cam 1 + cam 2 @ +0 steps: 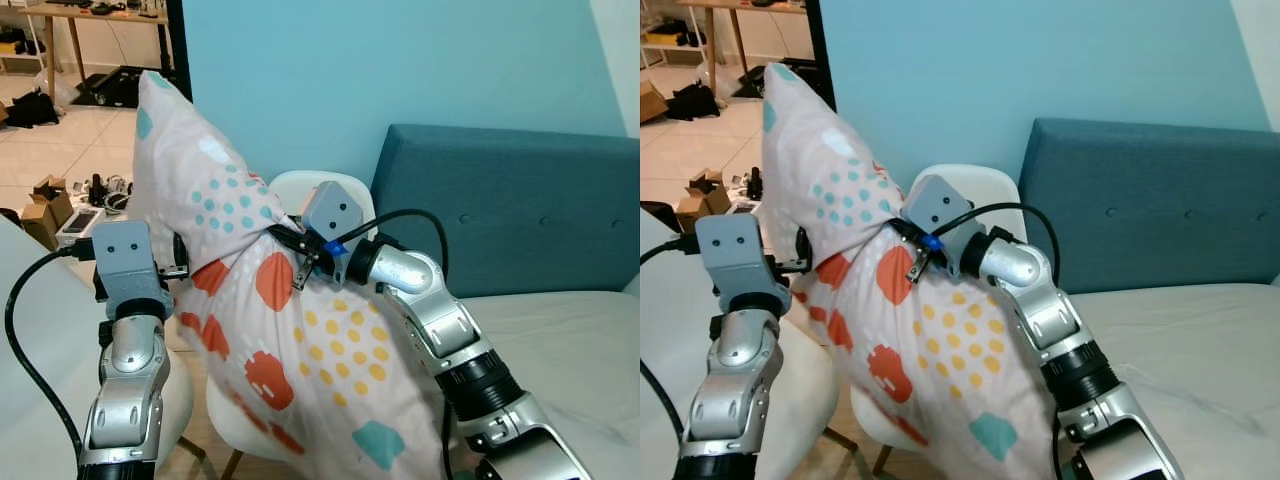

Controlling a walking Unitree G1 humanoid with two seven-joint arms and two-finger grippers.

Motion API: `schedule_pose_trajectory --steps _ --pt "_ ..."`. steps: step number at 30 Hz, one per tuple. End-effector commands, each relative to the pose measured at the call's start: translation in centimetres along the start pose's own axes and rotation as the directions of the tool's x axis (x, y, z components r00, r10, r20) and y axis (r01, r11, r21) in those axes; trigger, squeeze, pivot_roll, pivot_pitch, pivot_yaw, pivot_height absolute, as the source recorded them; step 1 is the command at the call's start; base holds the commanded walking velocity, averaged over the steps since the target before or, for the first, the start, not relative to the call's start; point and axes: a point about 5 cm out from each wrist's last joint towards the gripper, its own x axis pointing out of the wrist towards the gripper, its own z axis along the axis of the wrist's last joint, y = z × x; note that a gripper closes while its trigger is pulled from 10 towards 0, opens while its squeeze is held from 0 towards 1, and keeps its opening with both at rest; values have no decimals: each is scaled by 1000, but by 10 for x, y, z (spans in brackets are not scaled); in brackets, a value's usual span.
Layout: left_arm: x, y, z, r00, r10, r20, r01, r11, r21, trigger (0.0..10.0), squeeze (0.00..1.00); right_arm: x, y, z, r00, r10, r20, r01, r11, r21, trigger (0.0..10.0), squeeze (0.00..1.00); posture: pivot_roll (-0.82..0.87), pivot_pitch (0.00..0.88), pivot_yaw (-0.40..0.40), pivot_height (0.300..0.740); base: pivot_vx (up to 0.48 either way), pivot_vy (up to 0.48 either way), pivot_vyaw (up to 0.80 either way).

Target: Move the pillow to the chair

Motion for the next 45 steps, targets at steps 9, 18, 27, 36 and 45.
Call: schedule_pose_trajectory --steps 9,18,27,36,45 --pt "0 -5 0 1000 -28 8 28 1000 10 10000 0 1 -6 12 998 -23 66 27 998 -56 10000 0 -1 0 -117 740 320 0 0" --pt "-1 -6 0 1000 -30 6 30 999 13 10000 0 -1 -7 9 999 -15 49 19 996 -84 10000 0 -1 0 -117 740 318 0 0" --pt "-2 -5 -1 1000 -22 -3 22 1000 4 10000 0 -1 -6 8 999 -5 42 9 995 -99 10000 0 2 0 -119 740 296 0 0" --pt "-6 -10 -9 997 -62 -41 63 998 21 10000 0 -2 -6 3 1000 21 9 -20 989 -148 10000 0 4 0 -122 740 0 -263 0" --pt "-4 -12 -9 997 -67 -42 66 998 -12 10000 0 -2 -10 -7 997 -12 -77 -8 969 -248 10000 0 4 0 -122 740 0 -136 0"
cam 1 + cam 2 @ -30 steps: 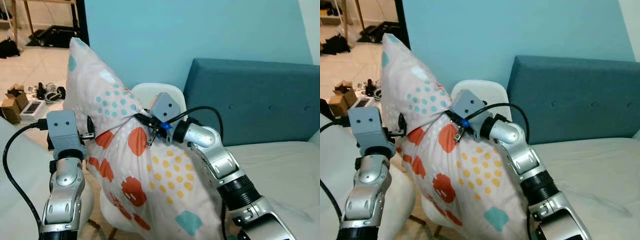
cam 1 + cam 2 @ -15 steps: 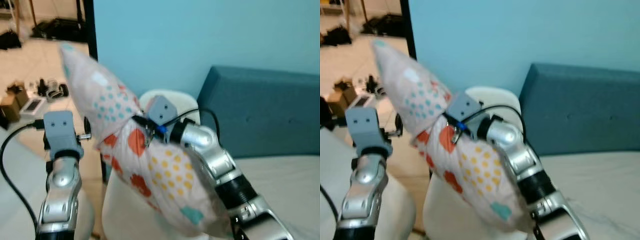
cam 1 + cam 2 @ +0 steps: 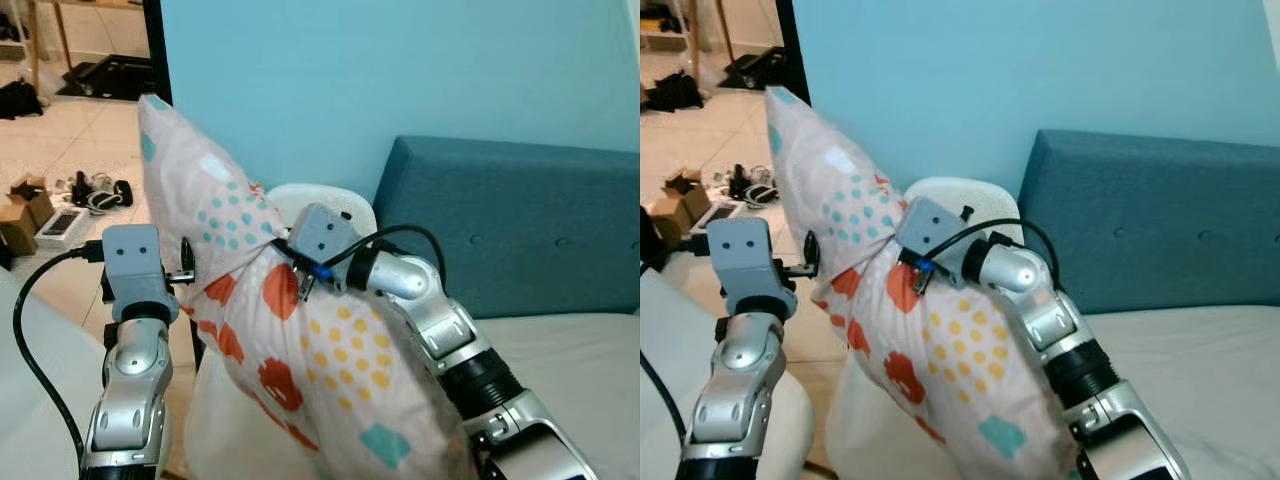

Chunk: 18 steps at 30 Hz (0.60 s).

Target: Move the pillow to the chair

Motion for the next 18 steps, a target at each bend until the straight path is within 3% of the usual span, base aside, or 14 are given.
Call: schedule_pose_trajectory --steps 1,6,10,18 --pt "0 -4 -3 1000 -17 -16 16 1000 -10 10000 0 1 -14 16 996 -62 68 66 995 -69 10000 0 3 0 -122 740 0 0 0" --pt "0 -4 -2 1000 -19 -13 19 1000 -16 10000 0 2 -16 16 995 -77 60 83 992 -92 10000 0 2 0 -124 740 0 0 0" --pt "0 -2 -2 1000 2 -12 -2 1000 -11 10000 0 14 -20 15 994 -109 18 111 986 -126 10000 0 2 0 -129 720 0 0 0" --pt "-1 0 -2 1000 21 -10 -21 1000 -8 10000 0 24 -18 18 996 -77 37 81 986 -144 10000 0 12 0 -140 690 0 0 0"
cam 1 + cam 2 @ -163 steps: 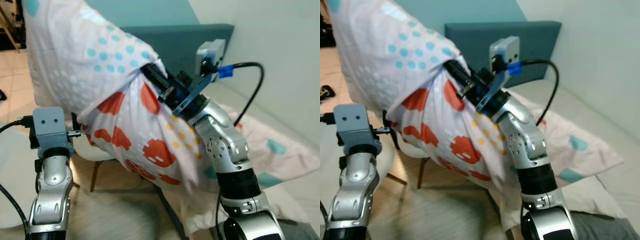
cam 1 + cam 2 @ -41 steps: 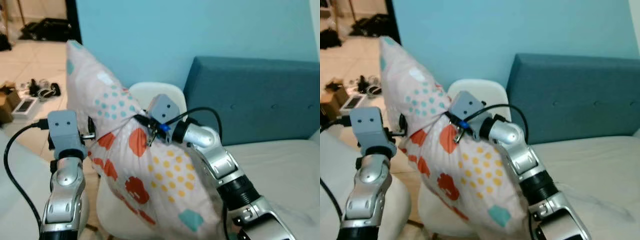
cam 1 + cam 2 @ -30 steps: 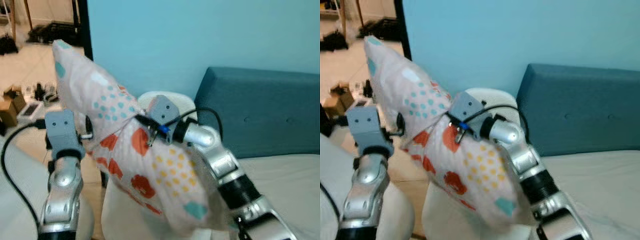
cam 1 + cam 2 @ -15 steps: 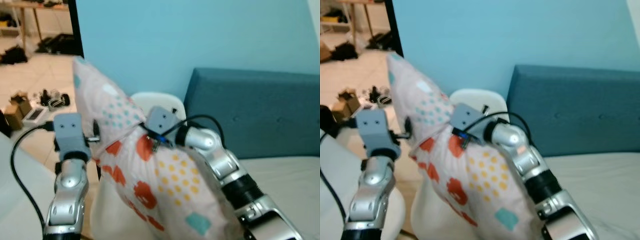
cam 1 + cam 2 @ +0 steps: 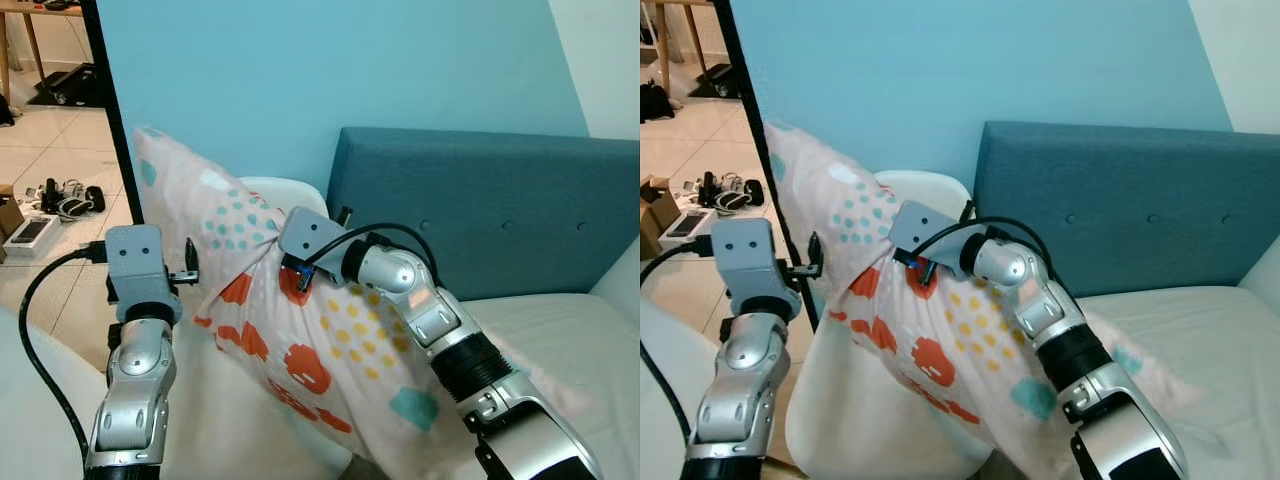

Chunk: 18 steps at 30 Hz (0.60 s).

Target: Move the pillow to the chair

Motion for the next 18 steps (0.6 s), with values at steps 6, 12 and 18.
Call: schedule_pose_trajectory --steps 6,12,18 --pt "-3 4 -1 999 37 -8 -37 999 3 10000 0 13 -13 29 991 -20 129 30 996 -81 10000 0 21 0 -147 665 0 0 0" --pt "-4 7 -2 998 60 -11 -60 998 3 10000 0 18 -12 33 988 -18 152 31 996 -81 10000 0 25 0 -152 635 0 0 0" --pt "-3 9 -8 994 93 -66 -93 996 -7 10000 0 19 -7 38 980 -21 196 39 995 -90 10000 0 11 0 -144 620 0 190 0"
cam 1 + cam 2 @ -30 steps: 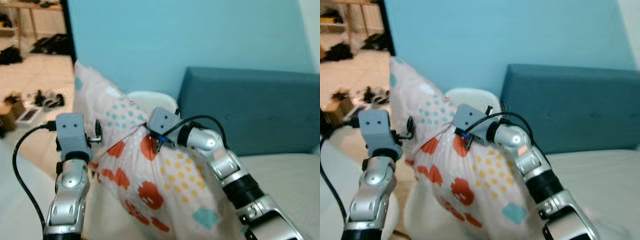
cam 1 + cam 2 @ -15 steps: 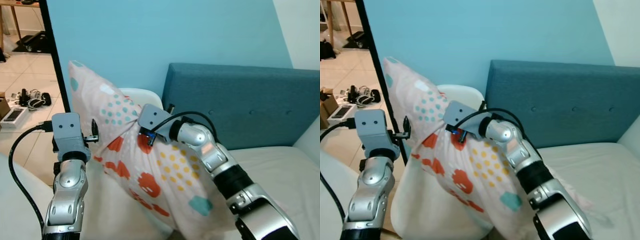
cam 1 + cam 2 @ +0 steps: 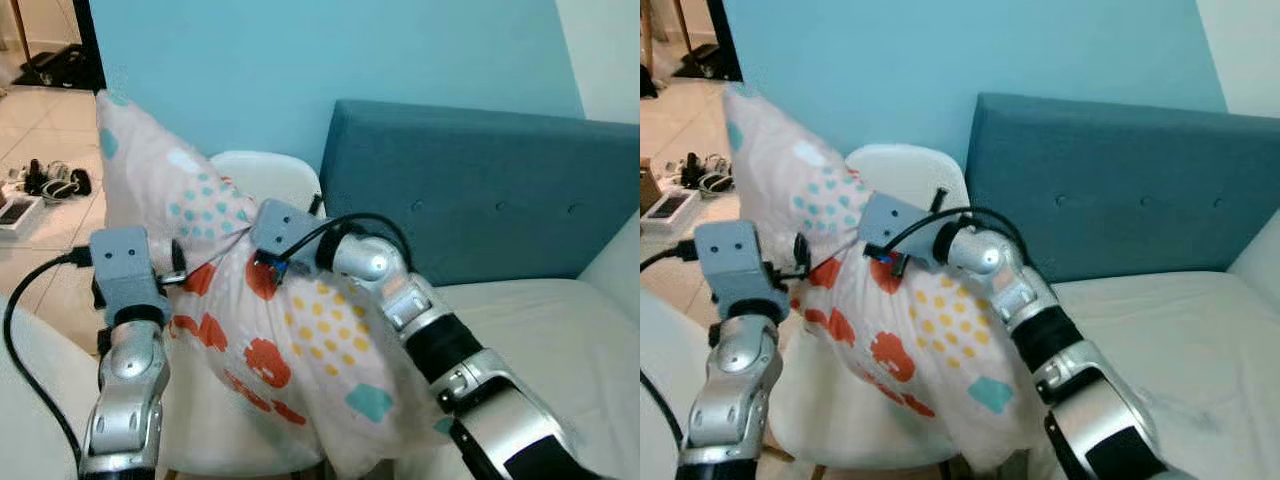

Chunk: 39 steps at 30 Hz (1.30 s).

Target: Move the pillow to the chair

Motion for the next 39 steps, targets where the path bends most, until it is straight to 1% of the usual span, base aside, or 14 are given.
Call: schedule_pose_trajectory --steps 1,14,19,24,25,27,28,30,31,33,34,37,38,39 --pt "-1 -4 -5 1000 -3 -26 3 1000 -4 10000 0 -3 -11 10 995 -59 74 63 997 -45 10000 0 10 0 -143 620 0 0 0" --pt "-1 -7 -4 1000 -16 -19 16 1000 -1 10000 0 -4 -9 4 996 -81 43 83 996 -44 10000 0 7 0 -141 620 0 0 0" --pt "-2 -8 -2 1000 -18 -17 18 1000 1 10000 0 0 -7 3 995 -92 37 94 995 -39 10000 0 11 0 -142 600 0 0 0" --pt "-4 -9 1 1000 -25 -11 25 1000 1 10000 0 5 -26 -1 986 -169 9 169 983 -65 10000 0 16 0 -142 580 0 0 0" --pt "-5 -10 4 1000 -29 -4 29 1000 -1 10000 0 6 -34 0 982 -191 2 190 977 -95 10000 0 34 0 -158 575 0 0 0" --pt "-4 -12 11 999 -34 17 35 999 -4 10000 0 9 -49 3 971 -240 0 238 964 -117 10000 0 46 0 -171 565 0 0 0" --pt "-4 -12 11 999 -34 17 35 999 -4 10000 0 9 -49 3 971 -240 0 238 964 -117 10000 0 46 0 -171 565 0 0 0" --pt "-1 -10 18 999 -26 40 26 1000 2 10000 0 13 -59 9 961 -277 10 275 951 -138 10000 0 59 0 -183 555 0 0 0" --pt "-1 -8 22 998 -16 53 16 1000 1 10000 0 15 -64 14 953 -301 24 301 941 -155 10000 0 73 3 -192 550 0 0 0" --pt "4 -2 32 997 11 82 -11 1000 1 10000 0 18 -82 33 928 -365 79 373 907 -194 10000 0 83 8 -194 550 0 0 0" --pt "4 -2 32 997 11 82 -11 1000 1 10000 0 18 -82 33 928 -365 79 373 907 -194 10000 0 83 8 -194 550 0 0 0" --pt "9 6 54 989 35 146 -36 999 5 10000 0 14 -124 73 850 -487 202 523 824 -216 10000 0 103 29 -195 550 0 0 0" --pt "10 7 59 987 37 159 -39 999 6 10000 0 12 -131 80 832 -508 226 551 807 -215 10000 0 103 29 -195 550 0 0 0" --pt "10 7 59 987 37 159 -39 999 6 10000 0 12 -131 80 832 -508 226 551 807 -215 10000 0 103 29 -195 550 0 0 0"
